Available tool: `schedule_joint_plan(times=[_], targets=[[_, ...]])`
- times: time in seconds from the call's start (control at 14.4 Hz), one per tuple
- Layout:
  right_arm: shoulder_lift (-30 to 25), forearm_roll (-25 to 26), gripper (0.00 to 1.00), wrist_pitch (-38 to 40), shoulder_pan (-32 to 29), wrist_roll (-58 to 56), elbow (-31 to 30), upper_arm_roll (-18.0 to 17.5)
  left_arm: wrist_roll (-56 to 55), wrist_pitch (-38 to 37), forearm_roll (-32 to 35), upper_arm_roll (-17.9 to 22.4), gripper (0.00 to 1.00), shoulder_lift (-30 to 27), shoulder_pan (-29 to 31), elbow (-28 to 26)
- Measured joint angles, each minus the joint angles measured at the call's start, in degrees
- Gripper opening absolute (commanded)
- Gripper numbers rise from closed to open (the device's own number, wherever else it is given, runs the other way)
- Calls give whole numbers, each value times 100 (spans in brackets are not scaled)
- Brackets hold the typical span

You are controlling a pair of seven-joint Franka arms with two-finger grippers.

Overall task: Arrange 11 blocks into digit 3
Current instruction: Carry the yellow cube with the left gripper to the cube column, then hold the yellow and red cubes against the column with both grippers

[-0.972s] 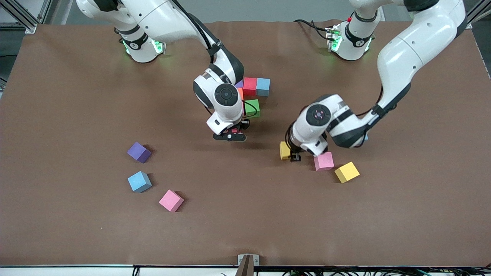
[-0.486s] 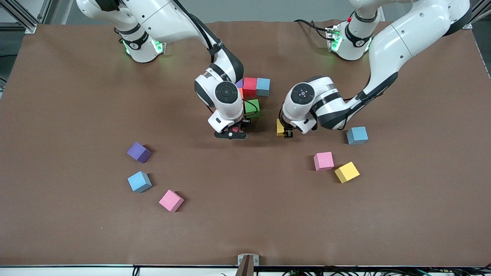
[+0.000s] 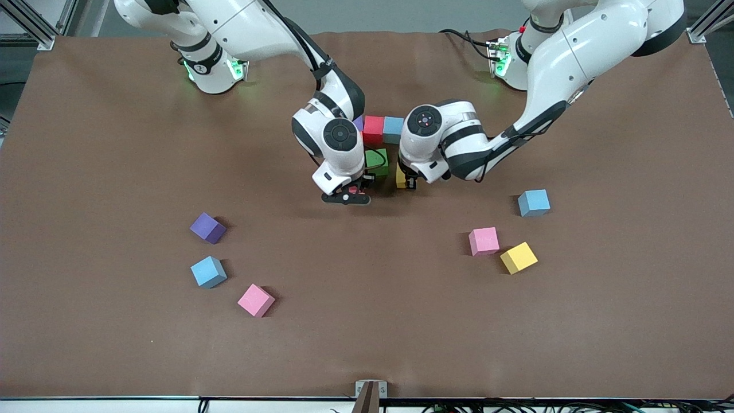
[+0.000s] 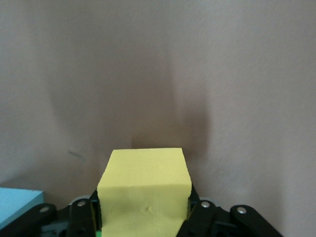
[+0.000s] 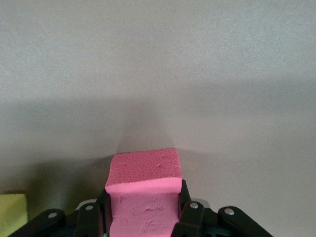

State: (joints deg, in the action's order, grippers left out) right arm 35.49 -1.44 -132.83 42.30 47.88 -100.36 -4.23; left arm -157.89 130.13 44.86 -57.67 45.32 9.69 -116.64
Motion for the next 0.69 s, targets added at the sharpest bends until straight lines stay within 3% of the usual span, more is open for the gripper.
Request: schedule_joint_plan(times=[0.69], targets=[[-3,-119,1,-49,91,27,-12,-4,-104,40,-71,93,28,26,-306,103]])
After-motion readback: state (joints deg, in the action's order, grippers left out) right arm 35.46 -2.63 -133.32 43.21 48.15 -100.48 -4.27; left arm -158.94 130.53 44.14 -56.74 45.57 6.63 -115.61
